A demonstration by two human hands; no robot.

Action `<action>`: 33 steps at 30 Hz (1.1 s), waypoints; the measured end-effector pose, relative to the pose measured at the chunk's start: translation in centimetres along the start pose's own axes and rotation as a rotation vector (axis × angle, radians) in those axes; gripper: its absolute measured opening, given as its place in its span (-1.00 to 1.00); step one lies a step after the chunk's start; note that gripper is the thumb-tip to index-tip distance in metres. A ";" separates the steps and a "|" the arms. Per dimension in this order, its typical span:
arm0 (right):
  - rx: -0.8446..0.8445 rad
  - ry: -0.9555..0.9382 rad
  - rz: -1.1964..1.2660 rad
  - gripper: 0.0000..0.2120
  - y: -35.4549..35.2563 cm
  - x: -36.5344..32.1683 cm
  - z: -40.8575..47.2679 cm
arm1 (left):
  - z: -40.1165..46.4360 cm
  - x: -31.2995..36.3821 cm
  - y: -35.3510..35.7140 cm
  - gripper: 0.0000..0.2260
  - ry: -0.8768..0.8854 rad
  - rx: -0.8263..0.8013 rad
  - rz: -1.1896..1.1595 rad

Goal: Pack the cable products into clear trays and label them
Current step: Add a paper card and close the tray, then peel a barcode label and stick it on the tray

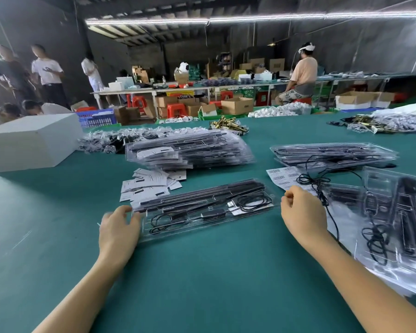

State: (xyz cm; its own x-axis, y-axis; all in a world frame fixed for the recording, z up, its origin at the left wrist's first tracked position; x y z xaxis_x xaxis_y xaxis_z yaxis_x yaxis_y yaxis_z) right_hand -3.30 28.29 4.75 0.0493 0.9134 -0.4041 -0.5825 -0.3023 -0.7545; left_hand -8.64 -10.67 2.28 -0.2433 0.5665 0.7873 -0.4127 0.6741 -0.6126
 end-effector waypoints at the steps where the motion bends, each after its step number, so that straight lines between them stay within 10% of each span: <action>1: -0.001 -0.001 -0.005 -0.86 0.2 0.2 0.0 | -0.3 0.4 0.0 -0.74 0.058 0.034 0.045; 10: -0.193 0.074 -0.418 -0.64 1.4 1.7 -0.8 | -3.8 1.3 5.3 -0.48 0.477 -0.331 0.737; 33: -0.214 0.038 -0.459 -0.73 0.9 3.4 0.3 | -3.2 1.5 4.6 -0.55 0.579 -0.355 0.676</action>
State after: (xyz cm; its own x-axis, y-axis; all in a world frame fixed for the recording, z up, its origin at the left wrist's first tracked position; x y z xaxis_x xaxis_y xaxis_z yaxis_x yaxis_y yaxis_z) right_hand -3.91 31.25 2.89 0.2931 0.9558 -0.0215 -0.3149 0.0753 -0.9461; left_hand -8.14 -5.17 0.41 0.1786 0.9706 0.1611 -0.0305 0.1691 -0.9851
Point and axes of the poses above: each hand's wrist, its own z-axis towards the middle knuckle, its own y-axis out of the palm, x = y × z, the point moved 6 cm from there along z, towards the middle knuckle, and after that the axes turned 12 degrees about -y, right-handed, at the moved point
